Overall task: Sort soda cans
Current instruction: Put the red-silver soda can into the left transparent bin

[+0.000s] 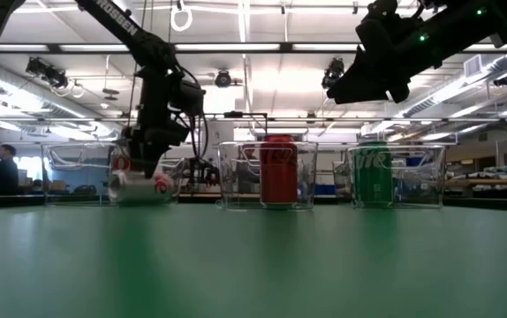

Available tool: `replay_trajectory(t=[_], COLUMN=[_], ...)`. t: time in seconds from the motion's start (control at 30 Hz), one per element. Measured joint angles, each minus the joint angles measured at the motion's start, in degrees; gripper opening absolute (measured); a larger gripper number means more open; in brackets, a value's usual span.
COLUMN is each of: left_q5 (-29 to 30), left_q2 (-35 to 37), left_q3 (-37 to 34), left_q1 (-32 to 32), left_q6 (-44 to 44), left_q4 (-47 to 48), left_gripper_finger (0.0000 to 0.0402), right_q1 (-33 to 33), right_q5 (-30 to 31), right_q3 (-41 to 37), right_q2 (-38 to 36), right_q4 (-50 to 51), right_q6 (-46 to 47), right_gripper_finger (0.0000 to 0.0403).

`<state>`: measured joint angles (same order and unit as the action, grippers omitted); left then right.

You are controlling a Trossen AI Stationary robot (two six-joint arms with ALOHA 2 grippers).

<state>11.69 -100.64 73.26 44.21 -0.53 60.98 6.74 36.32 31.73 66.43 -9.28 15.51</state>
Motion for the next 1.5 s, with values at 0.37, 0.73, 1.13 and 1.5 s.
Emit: replay_trajectory(t=[0.37, 0.73, 1.13, 1.5], left_q5=[-1.1, -2.9, -2.1, 0.6], left_q2=[0.3, 0.0, -1.6, -2.9], left_q3=[-2.1, -1.7, -2.7, -3.2], left_q1=[0.0, -0.1, -0.6, -2.3], left_q6=[-0.3, 0.6, 0.5, -1.9], left_q4=[-3.8, 0.0, -1.4, -3.0], left_gripper_finger=[0.0271, 0.0278, 0.0318, 0.0264], right_q1=[0.0, 0.0, 0.0, 0.0], right_q5=[0.0, -0.6, -1.5, -1.6], right_q3=[0.0, 0.0, 0.0, 0.0], right_q2=[0.0, 0.0, 0.0, 0.0], right_q4=[0.0, 0.0, 0.0, 0.0], right_q6=[0.0, 0.0, -0.1, -0.2], right_gripper_finger=[0.0195, 0.0197, 0.0205, 0.0207])
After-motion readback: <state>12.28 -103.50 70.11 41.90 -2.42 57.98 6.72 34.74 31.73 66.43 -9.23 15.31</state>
